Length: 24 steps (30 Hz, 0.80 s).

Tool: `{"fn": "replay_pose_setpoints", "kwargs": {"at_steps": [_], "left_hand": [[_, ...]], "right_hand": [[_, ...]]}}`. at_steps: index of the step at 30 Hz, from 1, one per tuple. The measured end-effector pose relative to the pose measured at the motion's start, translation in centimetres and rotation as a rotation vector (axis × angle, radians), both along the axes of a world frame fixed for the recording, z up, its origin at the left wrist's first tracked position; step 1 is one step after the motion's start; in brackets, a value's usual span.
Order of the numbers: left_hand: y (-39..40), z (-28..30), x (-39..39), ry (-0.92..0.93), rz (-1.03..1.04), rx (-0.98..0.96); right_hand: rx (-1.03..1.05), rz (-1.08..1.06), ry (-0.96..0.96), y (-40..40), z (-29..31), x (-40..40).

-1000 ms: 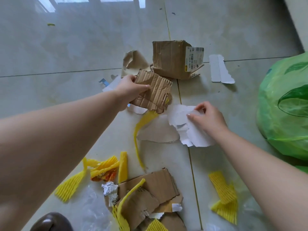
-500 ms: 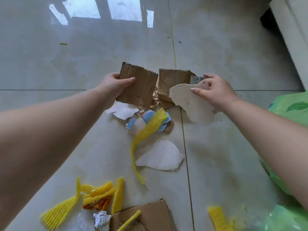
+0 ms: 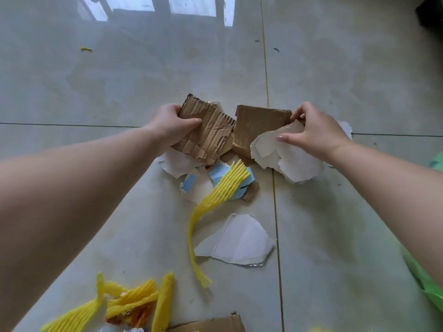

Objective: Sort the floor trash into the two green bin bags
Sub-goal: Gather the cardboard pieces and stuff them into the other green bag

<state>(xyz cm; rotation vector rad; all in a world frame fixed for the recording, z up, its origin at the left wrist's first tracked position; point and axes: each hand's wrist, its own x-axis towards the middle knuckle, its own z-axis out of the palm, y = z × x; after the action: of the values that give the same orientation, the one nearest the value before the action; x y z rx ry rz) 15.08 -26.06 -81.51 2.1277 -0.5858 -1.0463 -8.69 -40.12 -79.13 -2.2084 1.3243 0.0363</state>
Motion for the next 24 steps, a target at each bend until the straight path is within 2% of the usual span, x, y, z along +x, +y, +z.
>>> {"fn": "replay_pose_setpoints", "kwargs": {"at_steps": [3, 6, 11, 17, 24], "left_hand": [[0.4, 0.2, -0.2, -0.006, 0.034, -0.023], [1.2, 0.9, -0.8, -0.039, 0.054, -0.047], [2.6, 4.2, -2.7, -0.209, 0.093, -0.085], [5.9, 10.8, -6.3, -0.263, 0.181, -0.199], [6.7, 19.1, -16.7, -0.185, 0.100, -0.347]], "right_hand": [[0.145, -0.077, -0.045, 0.3, 0.7, -0.2], [0.280, -0.036, -0.068, 1.0, 1.4, -1.0], [0.397, -0.110, -0.226, 3.8, 3.1, -2.7], [0.332, -0.337, -0.439, 10.0, 7.6, -7.0], [0.180, -0.348, -0.446, 14.4, 18.0, -15.6]]}}
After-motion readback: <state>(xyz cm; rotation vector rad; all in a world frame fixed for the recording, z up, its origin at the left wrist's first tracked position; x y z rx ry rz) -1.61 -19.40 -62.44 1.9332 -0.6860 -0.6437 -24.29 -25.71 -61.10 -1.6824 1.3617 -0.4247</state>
